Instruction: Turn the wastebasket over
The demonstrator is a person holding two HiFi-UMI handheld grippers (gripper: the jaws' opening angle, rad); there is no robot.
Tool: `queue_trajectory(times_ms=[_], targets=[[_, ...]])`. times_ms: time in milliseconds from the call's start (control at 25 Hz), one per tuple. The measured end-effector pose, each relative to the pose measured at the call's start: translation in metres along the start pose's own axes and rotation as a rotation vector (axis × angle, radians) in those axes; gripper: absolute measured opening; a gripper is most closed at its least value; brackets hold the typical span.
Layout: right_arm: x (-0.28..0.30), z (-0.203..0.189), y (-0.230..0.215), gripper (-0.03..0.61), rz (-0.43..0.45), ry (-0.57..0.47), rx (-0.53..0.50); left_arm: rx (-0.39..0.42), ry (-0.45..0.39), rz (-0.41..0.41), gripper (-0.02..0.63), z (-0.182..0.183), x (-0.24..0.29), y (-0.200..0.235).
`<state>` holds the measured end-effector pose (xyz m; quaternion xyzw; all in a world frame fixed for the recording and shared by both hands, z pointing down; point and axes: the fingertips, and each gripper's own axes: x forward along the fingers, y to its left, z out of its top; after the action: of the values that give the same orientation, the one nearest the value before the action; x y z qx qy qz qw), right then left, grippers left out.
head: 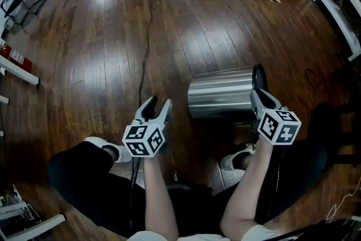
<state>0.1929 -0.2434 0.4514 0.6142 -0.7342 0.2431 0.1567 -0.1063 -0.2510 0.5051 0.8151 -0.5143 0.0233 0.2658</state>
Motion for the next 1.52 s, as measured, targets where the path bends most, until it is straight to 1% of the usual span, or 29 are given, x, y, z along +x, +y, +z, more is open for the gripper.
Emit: queue_trajectory(times_ms=[120, 200, 280, 320, 360, 440, 480, 520, 560, 600, 640, 720, 800, 880, 920, 960, 1000, 1040, 1120, 1160, 1240, 1280, 1320, 1360, 1400, 1440, 1520], targets=[[-0.012, -0.011, -0.034, 0.049, -0.114, 0.052, -0.012, 0.004, 0.026, -0.027, 0.222, -0.007, 0.009, -0.011], [-0.017, -0.018, -0.051, 0.053, -0.142, 0.057, 0.018, 0.011, 0.050, -0.050, 0.222, -0.014, 0.016, -0.020], [-0.020, -0.024, -0.059, 0.052, -0.115, 0.055, 0.071, 0.020, 0.075, -0.077, 0.222, -0.022, 0.025, -0.032], [-0.019, -0.030, -0.062, 0.054, -0.103, 0.077, 0.082, 0.025, 0.087, -0.092, 0.222, -0.026, 0.030, -0.037], [-0.016, -0.042, -0.064, 0.057, -0.101, 0.124, 0.077, 0.033, 0.100, -0.108, 0.222, -0.030, 0.034, -0.042], [-0.004, -0.088, -0.063, 0.067, -0.089, 0.281, 0.061, 0.052, 0.124, -0.133, 0.222, -0.037, 0.040, -0.050], [0.005, -0.114, -0.056, 0.071, -0.056, 0.342, 0.082, 0.062, 0.136, -0.140, 0.222, -0.040, 0.042, -0.052], [0.014, -0.133, -0.047, 0.079, -0.005, 0.354, 0.124, 0.072, 0.148, -0.142, 0.222, -0.043, 0.044, -0.054], [0.022, -0.139, -0.039, 0.064, 0.042, 0.324, 0.164, 0.082, 0.160, -0.140, 0.222, -0.045, 0.046, -0.055], [0.028, -0.137, -0.034, 0.062, 0.062, 0.289, 0.170, 0.093, 0.170, -0.134, 0.222, -0.046, 0.049, -0.055], [0.033, -0.130, -0.033, 0.065, 0.055, 0.274, 0.138, 0.101, 0.175, -0.122, 0.222, -0.045, 0.051, -0.053], [0.039, -0.120, -0.036, 0.075, 0.022, 0.282, 0.065, 0.100, 0.168, -0.073, 0.224, -0.041, 0.054, -0.039], [0.041, -0.118, -0.037, 0.075, 0.017, 0.287, 0.057, 0.072, 0.143, -0.007, 0.224, -0.037, 0.055, -0.019], [0.043, -0.117, -0.039, 0.077, 0.015, 0.294, 0.050, 0.036, 0.130, 0.017, 0.229, -0.037, 0.058, -0.006], [0.044, -0.116, -0.039, 0.081, 0.013, 0.303, 0.036, 0.016, 0.136, 0.006, 0.232, -0.041, 0.061, -0.004], [0.044, -0.113, -0.039, 0.099, 0.017, 0.316, 0.020, -0.007, 0.150, -0.016, 0.243, -0.046, 0.064, -0.004], [0.044, -0.110, -0.038, 0.139, 0.032, 0.329, 0.009, -0.029, 0.170, -0.047, 0.258, -0.052, 0.068, -0.006], [0.044, -0.107, -0.035, 0.162, 0.057, 0.339, 0.005, -0.044, 0.196, -0.085, 0.264, -0.058, 0.071, -0.009], [0.043, -0.100, -0.031, 0.181, 0.108, 0.348, 0.009, -0.047, 0.253, -0.155, 0.300, -0.070, 0.080, -0.018], [0.043, -0.098, -0.032, 0.181, 0.123, 0.352, 0.013, -0.040, 0.275, -0.170, 0.318, -0.074, 0.085, -0.021], [0.045, -0.101, -0.034, 0.181, 0.139, 0.376, 0.027, -0.037, 0.291, -0.161, 0.317, -0.078, 0.093, -0.021], [0.047, -0.106, -0.033, 0.181, 0.150, 0.394, 0.040, -0.048, 0.288, -0.149, 0.301, -0.078, 0.097, -0.019], [0.049, -0.111, -0.032, 0.181, 0.165, 0.412, 0.055, -0.069, 0.285, -0.137, 0.263, -0.076, 0.099, -0.017], [0.051, -0.115, -0.031, 0.171, 0.176, 0.425, 0.069, -0.094, 0.286, -0.128, 0.247, -0.074, 0.101, -0.014], [0.054, -0.118, -0.033, 0.148, 0.179, 0.431, 0.075, -0.118, 0.291, -0.119, 0.237, -0.072, 0.102, -0.013], [0.056, -0.118, -0.035, 0.086, 0.176, 0.435, 0.070, -0.133, 0.298, -0.112, 0.230, -0.071, 0.103, -0.012], [0.056, -0.119, -0.040, 0.083, 0.175, 0.446, 0.056, -0.141, 0.309, -0.105, 0.222, -0.072, 0.103, -0.011]])
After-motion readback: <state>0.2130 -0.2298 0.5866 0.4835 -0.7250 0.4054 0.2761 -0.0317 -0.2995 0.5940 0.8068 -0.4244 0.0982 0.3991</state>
